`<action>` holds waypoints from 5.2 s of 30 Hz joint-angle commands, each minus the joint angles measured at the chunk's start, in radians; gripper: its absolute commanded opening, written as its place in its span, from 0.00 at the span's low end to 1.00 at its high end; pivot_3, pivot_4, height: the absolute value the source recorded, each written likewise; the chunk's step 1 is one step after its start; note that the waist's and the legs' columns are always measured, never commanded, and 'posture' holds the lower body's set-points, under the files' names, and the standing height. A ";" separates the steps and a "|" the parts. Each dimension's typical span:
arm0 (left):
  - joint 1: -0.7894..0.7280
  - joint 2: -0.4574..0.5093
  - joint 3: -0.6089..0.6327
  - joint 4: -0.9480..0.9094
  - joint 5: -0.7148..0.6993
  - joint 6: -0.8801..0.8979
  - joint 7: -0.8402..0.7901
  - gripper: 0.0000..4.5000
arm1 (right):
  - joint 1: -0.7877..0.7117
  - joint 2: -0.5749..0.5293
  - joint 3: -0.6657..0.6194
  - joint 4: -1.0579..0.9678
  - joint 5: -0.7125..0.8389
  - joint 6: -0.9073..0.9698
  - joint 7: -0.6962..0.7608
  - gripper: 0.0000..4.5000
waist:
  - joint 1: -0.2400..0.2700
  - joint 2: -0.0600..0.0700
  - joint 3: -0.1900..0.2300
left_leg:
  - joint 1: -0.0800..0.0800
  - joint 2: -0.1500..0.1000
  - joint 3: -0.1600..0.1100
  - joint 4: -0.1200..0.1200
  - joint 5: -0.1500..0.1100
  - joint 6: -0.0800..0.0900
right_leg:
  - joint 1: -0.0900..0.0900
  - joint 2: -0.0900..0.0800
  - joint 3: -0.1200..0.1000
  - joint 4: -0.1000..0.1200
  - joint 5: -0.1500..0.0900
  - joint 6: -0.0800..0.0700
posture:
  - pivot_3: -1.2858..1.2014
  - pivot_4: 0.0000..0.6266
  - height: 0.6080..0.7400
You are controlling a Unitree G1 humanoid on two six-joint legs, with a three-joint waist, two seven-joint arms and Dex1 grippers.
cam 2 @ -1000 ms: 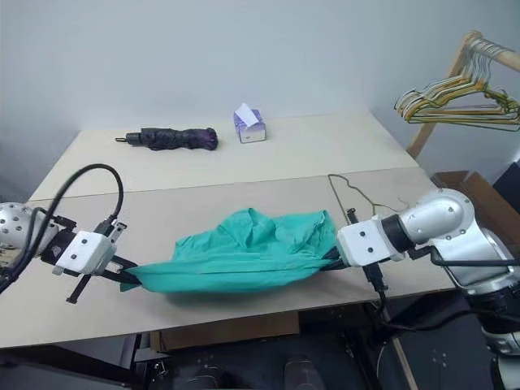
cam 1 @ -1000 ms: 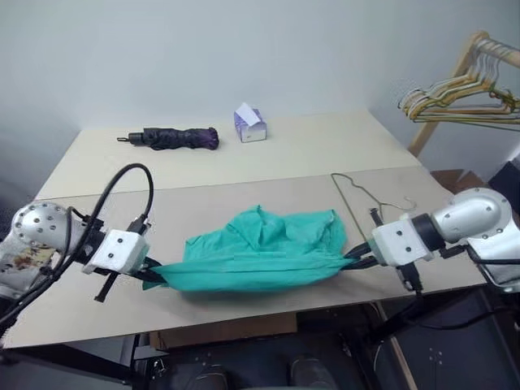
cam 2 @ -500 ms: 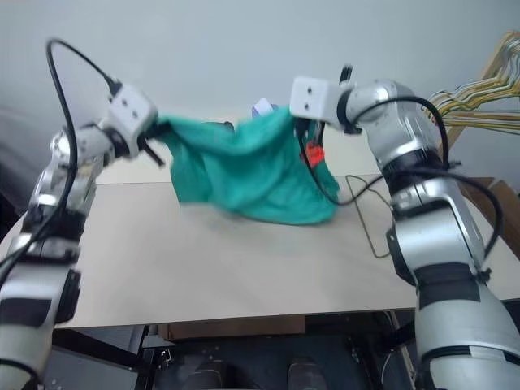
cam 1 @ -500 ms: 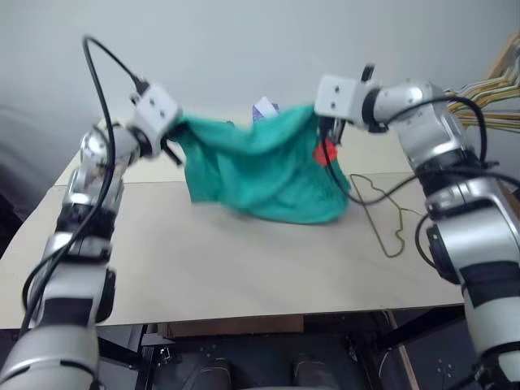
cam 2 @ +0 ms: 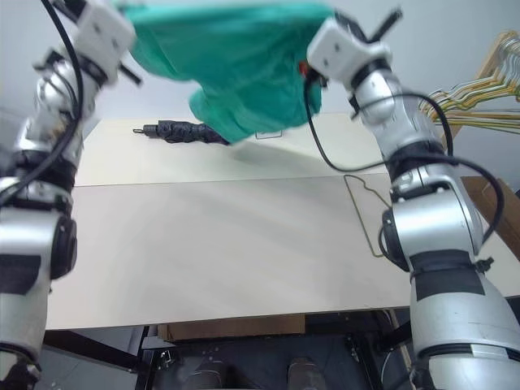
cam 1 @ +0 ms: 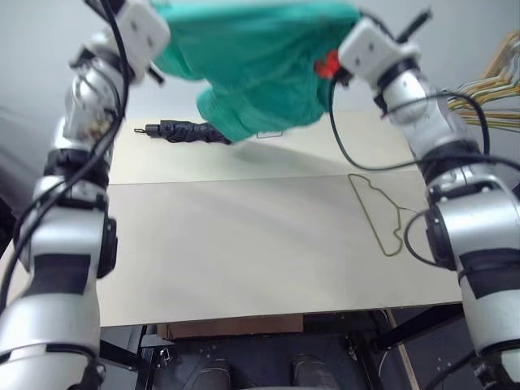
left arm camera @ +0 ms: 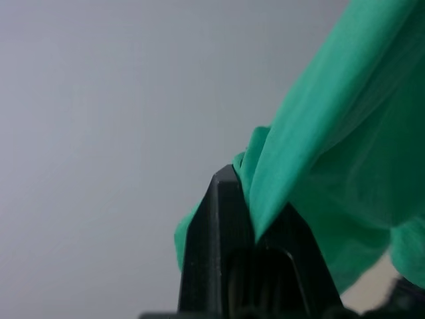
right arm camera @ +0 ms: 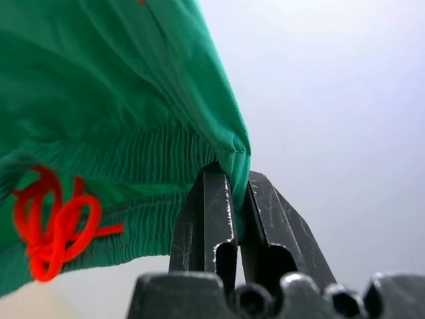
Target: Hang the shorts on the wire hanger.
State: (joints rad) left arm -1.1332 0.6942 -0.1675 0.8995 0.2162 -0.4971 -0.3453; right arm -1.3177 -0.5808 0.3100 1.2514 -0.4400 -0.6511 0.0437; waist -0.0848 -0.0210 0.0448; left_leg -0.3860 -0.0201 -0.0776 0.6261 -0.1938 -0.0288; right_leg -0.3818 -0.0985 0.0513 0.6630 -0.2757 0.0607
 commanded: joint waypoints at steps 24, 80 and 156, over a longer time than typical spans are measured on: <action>1.165 0.631 0.162 -1.151 -0.545 0.328 -1.074 0.00 | 0.787 -0.247 0.017 -0.687 0.233 -0.316 0.740 0.00 | -0.041 0.001 0.003 | 0.017 0.004 0.004 0.001 -0.008 0.014 | 0.016 0.003 0.007 -0.006 -0.002 0.000 | 0.50 0.05 1.00; 0.644 0.066 0.233 -1.129 -0.919 1.035 -0.782 0.91 | 0.679 -0.160 -0.240 -0.713 0.558 1.489 0.503 0.09 | -0.016 -0.002 0.010 | 0.010 0.019 0.023 0.009 -0.014 0.017 | 0.011 0.018 0.017 -0.015 0.002 -0.002 | 0.48 0.05 1.00; 0.115 -0.083 -0.058 -0.170 -0.204 0.297 -1.023 0.00 | 0.721 -0.563 -0.121 -1.312 0.899 0.642 0.871 0.99 | -0.191 0.000 0.009 | 0.007 0.017 0.017 0.015 -0.017 0.016 | 0.014 0.013 0.017 -0.014 0.004 0.003 | 0.45 0.00 1.00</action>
State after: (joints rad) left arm -1.0055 0.5884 -0.2705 0.7815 0.0627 -0.1764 -1.3344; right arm -0.5551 -1.1321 0.2305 -0.0395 0.4100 -0.1394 0.8622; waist -0.2756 -0.0215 0.0538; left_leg -0.3793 -0.0032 -0.0607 0.6410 -0.2104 -0.0128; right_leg -0.3682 -0.0852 0.0677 0.6485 -0.2718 0.0640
